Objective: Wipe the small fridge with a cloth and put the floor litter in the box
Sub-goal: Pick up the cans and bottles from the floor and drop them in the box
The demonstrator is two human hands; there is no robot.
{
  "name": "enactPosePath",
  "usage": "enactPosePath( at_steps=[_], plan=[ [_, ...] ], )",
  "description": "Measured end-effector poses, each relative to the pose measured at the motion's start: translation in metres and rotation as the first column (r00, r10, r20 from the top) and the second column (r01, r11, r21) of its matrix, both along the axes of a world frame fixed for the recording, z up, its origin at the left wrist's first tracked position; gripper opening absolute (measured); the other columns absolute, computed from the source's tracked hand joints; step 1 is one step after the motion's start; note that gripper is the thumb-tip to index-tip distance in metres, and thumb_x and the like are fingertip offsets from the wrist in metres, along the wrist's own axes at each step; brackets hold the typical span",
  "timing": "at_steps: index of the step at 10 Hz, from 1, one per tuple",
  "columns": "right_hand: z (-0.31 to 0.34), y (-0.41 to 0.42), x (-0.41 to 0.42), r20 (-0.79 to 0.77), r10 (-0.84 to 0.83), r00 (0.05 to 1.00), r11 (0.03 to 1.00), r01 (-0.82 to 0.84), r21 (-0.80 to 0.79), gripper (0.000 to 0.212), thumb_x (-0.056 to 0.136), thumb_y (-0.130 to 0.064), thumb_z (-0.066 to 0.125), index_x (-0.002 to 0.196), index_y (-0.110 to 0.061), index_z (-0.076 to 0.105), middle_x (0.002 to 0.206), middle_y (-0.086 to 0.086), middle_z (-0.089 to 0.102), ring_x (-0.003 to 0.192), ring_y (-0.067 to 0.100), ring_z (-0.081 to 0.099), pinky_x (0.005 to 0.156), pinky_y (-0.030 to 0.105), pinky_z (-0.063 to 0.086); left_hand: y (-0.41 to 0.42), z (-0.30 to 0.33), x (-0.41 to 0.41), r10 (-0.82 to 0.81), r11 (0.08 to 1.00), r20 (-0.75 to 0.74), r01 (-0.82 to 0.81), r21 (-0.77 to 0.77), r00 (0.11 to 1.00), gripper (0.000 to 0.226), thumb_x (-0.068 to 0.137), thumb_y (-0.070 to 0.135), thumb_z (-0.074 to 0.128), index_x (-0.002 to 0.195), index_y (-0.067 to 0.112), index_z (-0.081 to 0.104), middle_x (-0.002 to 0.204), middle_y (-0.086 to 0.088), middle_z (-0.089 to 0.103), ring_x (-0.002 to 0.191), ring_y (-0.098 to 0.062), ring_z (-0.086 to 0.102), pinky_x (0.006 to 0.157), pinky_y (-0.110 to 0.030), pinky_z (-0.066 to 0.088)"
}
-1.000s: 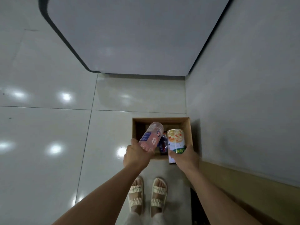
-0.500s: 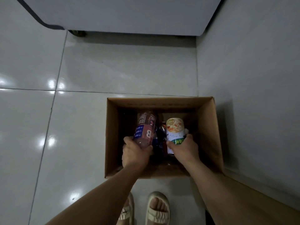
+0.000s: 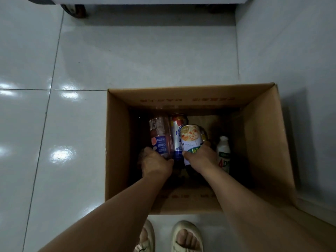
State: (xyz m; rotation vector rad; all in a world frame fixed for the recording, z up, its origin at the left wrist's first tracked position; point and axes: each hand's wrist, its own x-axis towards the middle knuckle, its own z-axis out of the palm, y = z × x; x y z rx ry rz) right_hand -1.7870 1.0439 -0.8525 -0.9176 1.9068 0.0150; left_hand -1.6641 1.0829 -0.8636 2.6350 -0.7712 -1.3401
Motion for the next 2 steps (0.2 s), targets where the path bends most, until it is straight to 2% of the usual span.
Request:
enactPosePath(
  at_steps=[1, 2],
  plan=[
    [0.002, -0.001, 0.0, 0.024, 0.02, 0.999, 1.0, -0.021, 0.017, 0.087, 0.077, -0.033, 0.075, 0.144, -0.009, 0.023, 0.14, 0.013, 0.044, 0.123, 0.031, 0.047, 0.091, 0.03, 0.043, 0.002, 0.001, 0.002, -0.055, 0.998, -0.003, 0.055, 0.031, 0.998, 0.081, 0.068, 0.029, 0.078, 0.132, 0.012, 0.031, 0.133, -0.013, 0.045, 0.12, -0.03, 0.049, 0.094, -0.042, 0.049],
    [0.027, 0.003, -0.003, 0.029, 0.061, 0.998, 0.998, -0.062, 0.025, 0.092, 0.076, -0.032, 0.075, 0.145, -0.009, 0.02, 0.141, 0.012, 0.043, 0.125, 0.03, 0.046, 0.096, 0.031, 0.041, 0.005, 0.023, 0.003, -0.076, 0.997, -0.049, 0.077, 0.023, 0.996, 0.083, 0.069, 0.028, 0.077, 0.135, 0.016, 0.029, 0.13, -0.011, 0.05, 0.117, -0.028, 0.053, 0.088, -0.036, 0.051]
  ],
)
